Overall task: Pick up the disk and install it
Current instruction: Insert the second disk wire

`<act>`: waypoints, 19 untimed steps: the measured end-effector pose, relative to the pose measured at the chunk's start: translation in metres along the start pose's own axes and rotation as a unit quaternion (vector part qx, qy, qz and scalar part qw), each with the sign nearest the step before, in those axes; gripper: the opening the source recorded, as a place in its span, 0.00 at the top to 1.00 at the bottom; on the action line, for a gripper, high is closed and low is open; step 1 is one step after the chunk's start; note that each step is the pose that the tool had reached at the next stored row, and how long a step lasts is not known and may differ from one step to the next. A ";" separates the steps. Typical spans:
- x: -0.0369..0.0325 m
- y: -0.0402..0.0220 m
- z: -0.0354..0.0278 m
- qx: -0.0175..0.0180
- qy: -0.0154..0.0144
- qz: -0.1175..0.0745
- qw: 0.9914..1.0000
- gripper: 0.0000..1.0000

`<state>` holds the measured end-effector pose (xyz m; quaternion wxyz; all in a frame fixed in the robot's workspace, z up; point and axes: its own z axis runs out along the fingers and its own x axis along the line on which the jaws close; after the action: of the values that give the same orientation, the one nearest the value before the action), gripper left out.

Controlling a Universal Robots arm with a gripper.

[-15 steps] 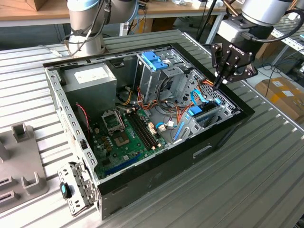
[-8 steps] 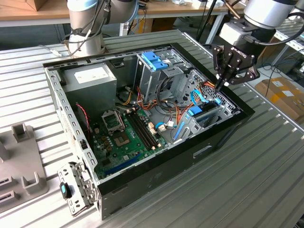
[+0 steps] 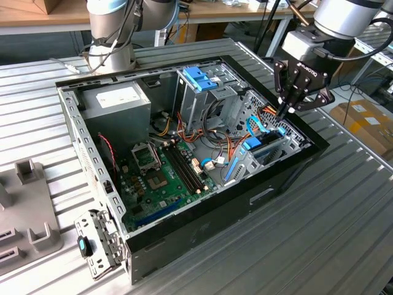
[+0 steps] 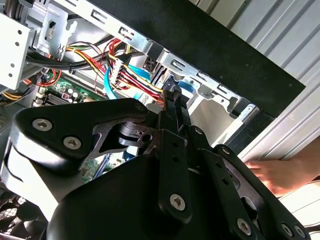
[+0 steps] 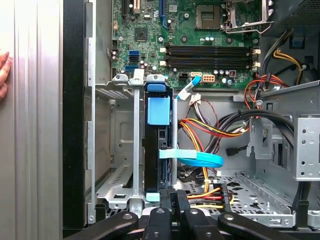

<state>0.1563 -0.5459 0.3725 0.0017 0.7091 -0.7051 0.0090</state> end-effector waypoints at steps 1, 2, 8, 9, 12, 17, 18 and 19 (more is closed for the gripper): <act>0.0000 0.0000 0.0002 0.000 0.000 0.000 1.000 0.84; 0.0000 0.0000 0.0004 0.000 0.000 0.000 1.000 0.84; 0.0010 0.0000 0.0020 0.000 0.000 0.000 1.000 0.84; 0.0017 0.0001 0.0024 0.000 0.000 0.000 1.000 0.84; 0.0031 0.0028 0.0032 0.000 0.000 0.000 1.000 0.84; 0.0037 0.0081 0.0040 0.000 0.000 0.000 1.000 0.84; 0.0036 0.0082 0.0041 0.000 0.000 0.000 1.000 0.84; 0.0036 0.0083 0.0041 0.000 0.000 0.000 1.000 0.84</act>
<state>0.1480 -0.5497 0.3684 0.0016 0.7091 -0.7051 0.0090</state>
